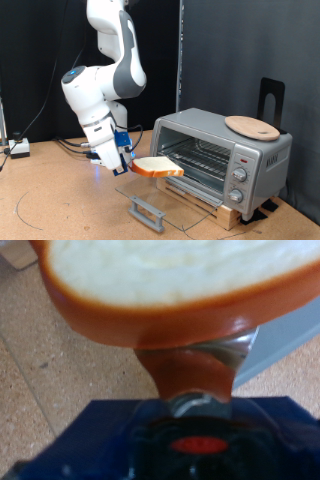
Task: Make a piece of toast with the oven
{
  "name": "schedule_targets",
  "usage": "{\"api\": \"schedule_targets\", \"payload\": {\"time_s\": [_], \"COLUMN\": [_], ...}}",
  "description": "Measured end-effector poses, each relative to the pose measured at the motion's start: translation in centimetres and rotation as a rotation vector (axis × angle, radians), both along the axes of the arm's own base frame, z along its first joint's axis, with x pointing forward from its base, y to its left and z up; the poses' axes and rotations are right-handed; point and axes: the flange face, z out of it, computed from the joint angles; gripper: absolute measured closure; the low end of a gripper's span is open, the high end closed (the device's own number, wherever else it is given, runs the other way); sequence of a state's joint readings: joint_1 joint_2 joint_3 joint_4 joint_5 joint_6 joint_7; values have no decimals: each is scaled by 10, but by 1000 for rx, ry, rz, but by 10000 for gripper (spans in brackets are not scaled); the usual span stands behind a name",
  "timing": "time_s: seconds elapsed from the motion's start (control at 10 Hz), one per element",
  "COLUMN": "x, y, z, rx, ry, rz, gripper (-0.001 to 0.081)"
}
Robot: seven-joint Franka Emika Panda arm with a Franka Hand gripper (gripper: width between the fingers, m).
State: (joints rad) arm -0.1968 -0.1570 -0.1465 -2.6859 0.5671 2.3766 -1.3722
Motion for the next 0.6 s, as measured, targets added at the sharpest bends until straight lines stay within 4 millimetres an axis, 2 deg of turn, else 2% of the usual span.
{"api": "schedule_targets", "payload": {"time_s": [0.3, 0.6], "x": [-6, -14], "y": [19, 47], "z": [12, 19], "rx": [-5, -123], "ry": [-34, -104], "rz": [32, 123], "gripper": [387, 387]}}
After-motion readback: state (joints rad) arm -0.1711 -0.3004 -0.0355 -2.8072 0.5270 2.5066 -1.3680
